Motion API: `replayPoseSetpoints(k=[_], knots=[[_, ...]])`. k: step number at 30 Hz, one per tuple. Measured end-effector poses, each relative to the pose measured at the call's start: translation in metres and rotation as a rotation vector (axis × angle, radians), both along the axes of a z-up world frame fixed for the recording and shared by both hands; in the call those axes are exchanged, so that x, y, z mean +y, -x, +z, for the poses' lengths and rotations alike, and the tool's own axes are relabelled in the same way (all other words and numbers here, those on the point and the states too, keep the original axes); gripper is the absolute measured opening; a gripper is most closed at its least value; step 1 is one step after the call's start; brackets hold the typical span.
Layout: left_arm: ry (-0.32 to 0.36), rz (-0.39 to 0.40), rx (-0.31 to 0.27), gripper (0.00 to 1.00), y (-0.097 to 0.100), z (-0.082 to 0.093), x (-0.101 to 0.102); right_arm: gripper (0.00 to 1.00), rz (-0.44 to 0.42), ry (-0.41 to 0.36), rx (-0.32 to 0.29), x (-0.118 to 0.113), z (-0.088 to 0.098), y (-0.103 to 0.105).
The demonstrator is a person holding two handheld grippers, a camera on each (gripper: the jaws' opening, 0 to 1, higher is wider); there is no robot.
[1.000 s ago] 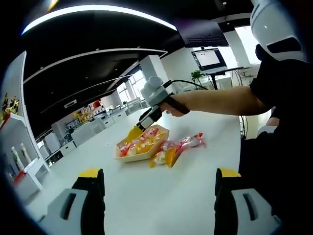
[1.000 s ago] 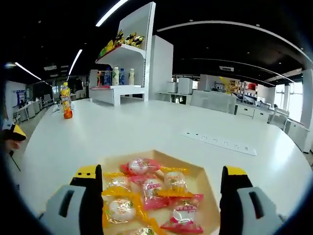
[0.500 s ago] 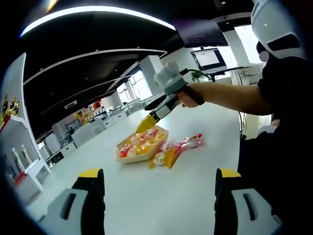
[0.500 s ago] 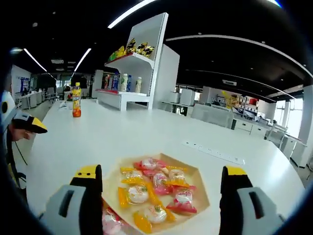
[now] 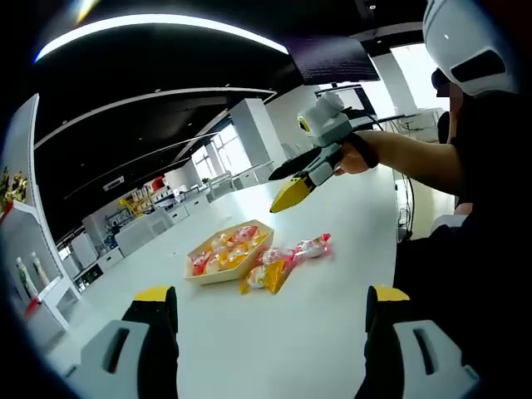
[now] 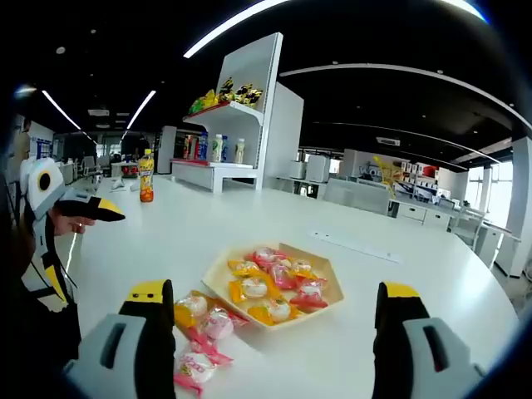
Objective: Pick up the marshmallows scattered on the table and place them into the bowl on the table
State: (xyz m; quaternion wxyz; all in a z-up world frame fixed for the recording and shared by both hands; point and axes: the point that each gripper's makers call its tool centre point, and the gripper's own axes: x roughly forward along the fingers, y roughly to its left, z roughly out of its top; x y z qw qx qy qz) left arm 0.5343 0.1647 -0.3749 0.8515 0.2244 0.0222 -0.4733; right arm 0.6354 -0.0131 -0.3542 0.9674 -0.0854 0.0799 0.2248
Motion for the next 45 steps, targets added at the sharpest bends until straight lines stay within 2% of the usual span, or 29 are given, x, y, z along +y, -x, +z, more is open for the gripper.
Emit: replayPoseSetpoints(k=[7, 11, 18, 25, 33, 37, 41, 45], knots=[[-0.004, -0.004, 0.004, 0.93, 0.005, -0.003, -0.001, 0.97, -0.031, -0.014, 0.036, -0.014, -0.014, 0.020], [-0.007, 0.000, -0.003, 0.93, 0.006, -0.001, 0.000, 0.97, -0.062, -0.035, 0.031, -0.020, -0.018, 0.028], [-0.005, 0.002, -0.014, 0.93, 0.006, 0.003, 0.001, 0.97, -0.066, -0.069, 0.056, -0.027, -0.025, 0.050], [-0.011, -0.015, -0.015, 0.93, 0.011, 0.002, -0.005, 0.96, -0.082, -0.068, 0.076, -0.035, -0.030, 0.057], [-0.016, -0.004, -0.017, 0.93, 0.011, 0.004, -0.002, 0.96, -0.065, -0.057, 0.074, -0.032, -0.028, 0.062], [-0.017, -0.010, -0.020, 0.93, 0.013, 0.005, -0.004, 0.96, -0.063, -0.063, 0.083, -0.031, -0.032, 0.060], [-0.021, -0.015, -0.021, 0.93, 0.013, 0.004, -0.005, 0.95, -0.052, -0.046, 0.087, -0.026, -0.035, 0.062], [-0.020, -0.016, -0.020, 0.93, 0.014, 0.004, -0.005, 0.97, -0.025, -0.060, 0.095, -0.016, -0.036, 0.063]])
